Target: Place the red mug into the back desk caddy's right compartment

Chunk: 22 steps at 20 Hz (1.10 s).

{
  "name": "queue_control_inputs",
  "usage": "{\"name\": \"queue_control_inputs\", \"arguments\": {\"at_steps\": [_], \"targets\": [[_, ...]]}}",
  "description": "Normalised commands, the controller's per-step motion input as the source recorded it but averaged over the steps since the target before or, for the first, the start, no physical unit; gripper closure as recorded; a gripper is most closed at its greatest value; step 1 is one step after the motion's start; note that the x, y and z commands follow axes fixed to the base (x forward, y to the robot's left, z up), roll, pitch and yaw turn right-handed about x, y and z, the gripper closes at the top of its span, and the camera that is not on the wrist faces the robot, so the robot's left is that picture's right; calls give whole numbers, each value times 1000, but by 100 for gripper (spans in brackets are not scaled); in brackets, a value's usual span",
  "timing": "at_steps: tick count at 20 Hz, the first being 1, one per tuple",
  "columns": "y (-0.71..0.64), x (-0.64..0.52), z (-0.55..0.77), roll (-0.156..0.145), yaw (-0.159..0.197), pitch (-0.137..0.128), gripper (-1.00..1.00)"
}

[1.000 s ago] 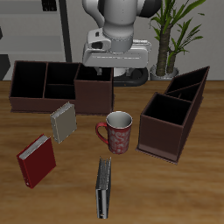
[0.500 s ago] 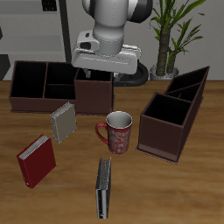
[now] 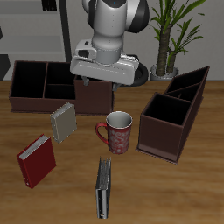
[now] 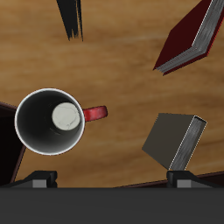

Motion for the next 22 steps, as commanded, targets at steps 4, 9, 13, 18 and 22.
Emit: {"name": "queue_control_inputs", "arguments": {"at_steps": [4,9,13,18,22], "targets": [[167,156,-300,17,-34,-11,-100],[18,92,-221,-4,-31,4,-100],[48,85,-255,10,-32,10,-100],[64,71,-267,18,-31,15,-100],[45,50,-279,14,-19,14,-100]]}}
